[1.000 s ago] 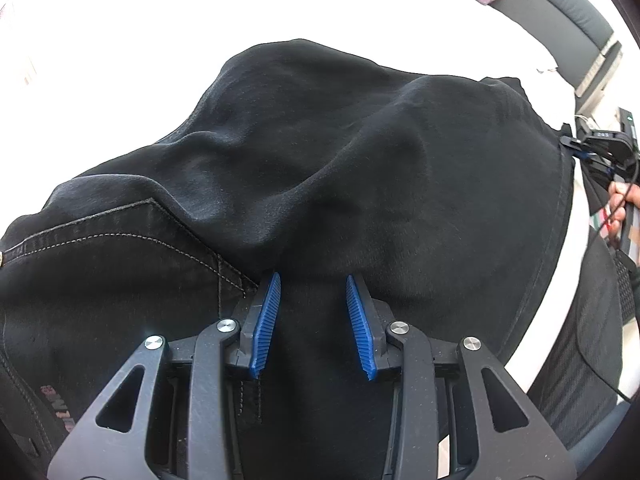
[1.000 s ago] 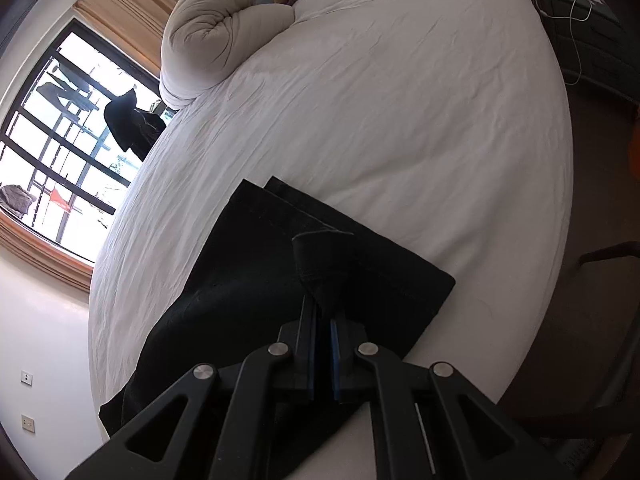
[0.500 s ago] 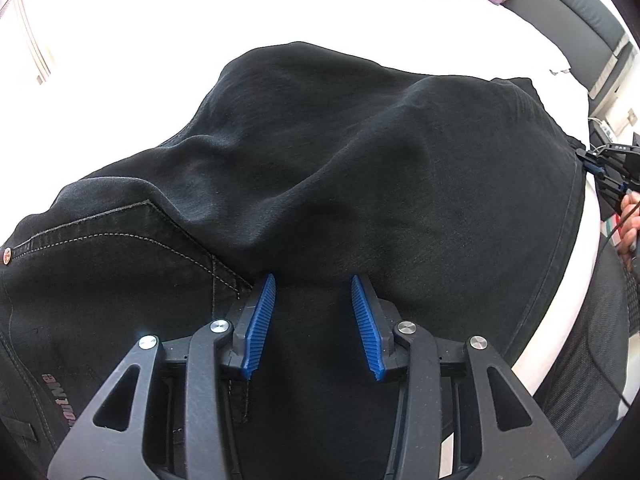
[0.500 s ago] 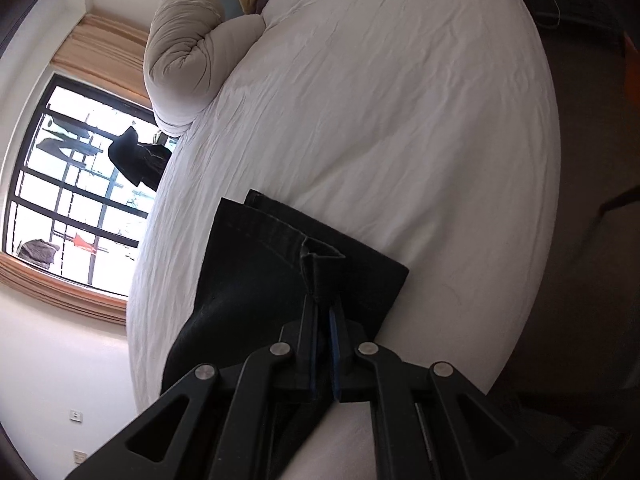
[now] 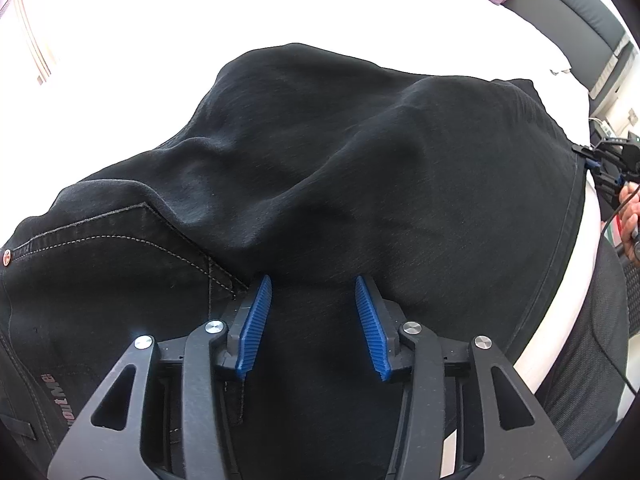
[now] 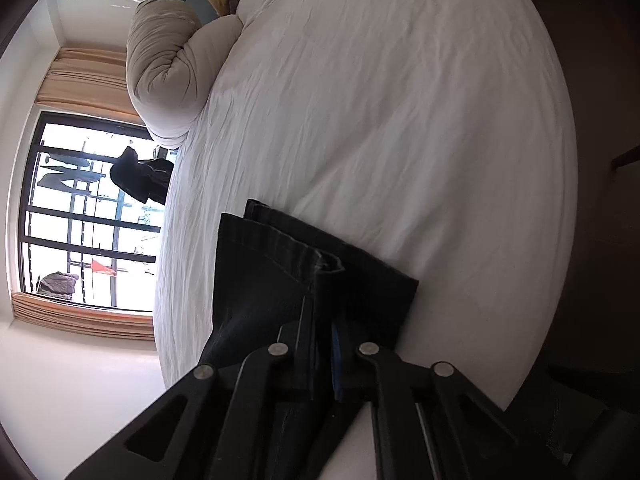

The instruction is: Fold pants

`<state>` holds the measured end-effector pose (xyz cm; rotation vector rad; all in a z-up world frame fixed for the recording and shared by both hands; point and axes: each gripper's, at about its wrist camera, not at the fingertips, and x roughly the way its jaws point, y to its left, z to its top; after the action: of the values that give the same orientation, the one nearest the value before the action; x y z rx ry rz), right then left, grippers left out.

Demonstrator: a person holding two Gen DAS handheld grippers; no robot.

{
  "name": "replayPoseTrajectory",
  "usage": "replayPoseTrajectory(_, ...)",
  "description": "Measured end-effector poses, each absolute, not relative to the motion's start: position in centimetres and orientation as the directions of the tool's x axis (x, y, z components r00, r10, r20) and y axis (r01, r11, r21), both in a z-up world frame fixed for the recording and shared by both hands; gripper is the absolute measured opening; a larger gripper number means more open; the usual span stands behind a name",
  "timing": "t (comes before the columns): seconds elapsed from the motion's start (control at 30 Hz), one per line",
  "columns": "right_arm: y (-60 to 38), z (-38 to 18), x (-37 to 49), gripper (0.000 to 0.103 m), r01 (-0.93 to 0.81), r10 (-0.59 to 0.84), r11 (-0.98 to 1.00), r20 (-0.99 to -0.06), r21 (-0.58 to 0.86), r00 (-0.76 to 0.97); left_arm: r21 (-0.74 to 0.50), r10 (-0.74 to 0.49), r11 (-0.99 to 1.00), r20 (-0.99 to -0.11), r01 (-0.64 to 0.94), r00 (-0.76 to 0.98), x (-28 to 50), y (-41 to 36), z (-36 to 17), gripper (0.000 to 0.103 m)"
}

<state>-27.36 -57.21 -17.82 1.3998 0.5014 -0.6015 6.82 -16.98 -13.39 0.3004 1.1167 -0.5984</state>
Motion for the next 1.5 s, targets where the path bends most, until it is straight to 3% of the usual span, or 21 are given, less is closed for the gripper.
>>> replayPoseTrajectory(0.13, -56.7, -17.7, -28.1, 0.007, 0.658, -0.127, 0.066, -0.648, 0.75, 0.751, -0.087, -0.32, 0.802, -0.898, 0.59, 0.302, 6.7, -16.9, -13.3, 0.056)
replayPoseTrajectory(0.6, -56.5, -17.3, -29.4, 0.006, 0.673, -0.196, 0.069, -0.652, 0.736, 0.733, -0.1, -0.342, 0.791, -0.89, 0.604, 0.301, 7.0, -17.8, -13.6, 0.067)
replayPoseTrajectory(0.83, -57.5, -18.2, -28.7, 0.005, 0.689, -0.123, 0.112, -0.678, 0.716, 0.725, -0.097, -0.349, 0.778, -0.888, 0.621, 0.299, 6.8, -18.7, -14.2, 0.081)
replayPoseTrajectory(0.93, -57.8, -15.8, -30.0, 0.021, 0.729, -0.159, 0.114, -0.712, 0.675, 0.684, -0.104, -0.355, 0.779, -0.886, 0.618, 0.299, 6.9, -18.7, -14.1, 0.081)
replayPoseTrajectory(0.97, -57.7, -14.3, -30.4, 0.04, 0.773, -0.212, 0.141, -0.744, 0.618, 0.634, -0.115, -0.363, 0.781, -0.883, 0.614, 0.296, 6.9, -18.5, -14.0, 0.081)
replayPoseTrajectory(1.03, -57.1, -10.8, -29.7, 0.043, 0.789, -0.275, 0.267, -0.74, 0.554, 0.613, -0.138, -0.379, 0.784, -0.879, 0.606, 0.29, 6.8, -18.5, -13.9, 0.081)
replayPoseTrajectory(1.1, -55.6, -7.8, -26.4, 0.043, 0.716, -0.202, 0.427, -0.713, 0.552, 0.671, -0.161, -0.397, 0.784, -0.872, 0.6, 0.286, 6.8, -18.0, -13.6, 0.081)
replayPoseTrajectory(1.2, -50.6, -5.4, -18.0, 0.043, 0.488, 0.083, 0.633, -0.679, 0.601, 0.729, -0.185, -0.418, 0.782, -0.864, 0.596, 0.28, 6.8, -17.6, -13.5, 0.081)
replayPoseTrajectory(1.33, -43.0, -7.0, -7.8, 0.043, 0.274, 0.344, 0.732, -0.686, 0.624, 0.641, -0.198, -0.428, 0.78, -0.861, 0.593, 0.275, 6.8, -17.2, -13.3, 0.081)
replayPoseTrajectory(1.43, -40.3, -10.7, -3.3, 0.041, 0.254, 0.42, 0.749, -0.735, 0.612, 0.532, -0.23, -0.451, 0.778, -0.853, 0.585, 0.265, 7.0, -16.7, -13.2, 0.081)
replayPoseTrajectory(1.5, -40.7, -13.3, -2.2, 0.034, 0.313, 0.372, 0.772, -0.793, 0.553, 0.482, -0.243, -0.461, 0.773, -0.85, 0.586, 0.257, 7.2, -16.5, -13.4, 0.081)
